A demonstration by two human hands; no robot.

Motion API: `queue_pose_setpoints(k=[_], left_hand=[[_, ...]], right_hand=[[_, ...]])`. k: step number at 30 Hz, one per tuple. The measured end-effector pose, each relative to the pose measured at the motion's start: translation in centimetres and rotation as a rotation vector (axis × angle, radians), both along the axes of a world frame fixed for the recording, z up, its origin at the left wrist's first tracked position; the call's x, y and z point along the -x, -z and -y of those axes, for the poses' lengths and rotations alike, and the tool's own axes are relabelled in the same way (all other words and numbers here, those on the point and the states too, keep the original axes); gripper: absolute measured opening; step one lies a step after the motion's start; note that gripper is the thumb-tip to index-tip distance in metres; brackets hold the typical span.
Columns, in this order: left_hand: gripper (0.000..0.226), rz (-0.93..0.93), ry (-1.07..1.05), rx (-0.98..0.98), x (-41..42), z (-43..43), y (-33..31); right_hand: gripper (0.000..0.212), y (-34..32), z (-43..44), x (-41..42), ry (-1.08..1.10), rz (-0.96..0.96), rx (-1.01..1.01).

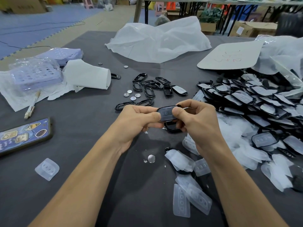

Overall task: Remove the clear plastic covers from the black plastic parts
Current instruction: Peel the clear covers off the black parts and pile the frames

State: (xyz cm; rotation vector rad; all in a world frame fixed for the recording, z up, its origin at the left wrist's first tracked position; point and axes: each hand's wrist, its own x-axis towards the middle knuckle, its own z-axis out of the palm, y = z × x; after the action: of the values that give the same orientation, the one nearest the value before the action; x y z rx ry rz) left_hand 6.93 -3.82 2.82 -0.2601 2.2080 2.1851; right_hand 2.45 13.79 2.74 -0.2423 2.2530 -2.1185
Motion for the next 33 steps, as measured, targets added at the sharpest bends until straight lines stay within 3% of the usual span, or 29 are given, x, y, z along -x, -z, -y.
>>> queue_pose_setpoints(k=[4,10,17,21,25,28,33], left_hand=[[0.018,-0.027,-0.084,-0.042,0.0,-0.6,-0.1],[0.031,-0.061,-0.188,0.058,0.3,-0.9,0.2],[0.007,-0.110,-0.202,0.107,0.3,-1.5,0.5],[0.030,-0.129,-0.213,0.117,0.6,-1.5,0.9],[0.028,-0.155,-0.214,0.090,0.7,-1.7,1.0],[0.033,-0.170,-0.205,0.100,0.7,-1.7,1.1],[0.038,-0.194,-0.224,0.133,0.9,-1.9,1.3]], right_hand=[[0.017,0.0,0.2,0.1,-0.027,0.024,0.012],[0.016,0.2,0.2,0.2,-0.040,0.045,-0.010],[0.026,0.5,0.5,0.2,-0.030,0.011,-0.066],[0.023,0.6,0.5,0.2,-0.034,0.000,-0.066],[0.003,0.5,0.4,-0.1,-0.072,-0.060,-0.110],[0.010,0.5,0.4,-0.2,-0.095,-0.068,-0.149],[0.017,0.2,0.3,-0.1,-0.096,0.007,-0.034]])
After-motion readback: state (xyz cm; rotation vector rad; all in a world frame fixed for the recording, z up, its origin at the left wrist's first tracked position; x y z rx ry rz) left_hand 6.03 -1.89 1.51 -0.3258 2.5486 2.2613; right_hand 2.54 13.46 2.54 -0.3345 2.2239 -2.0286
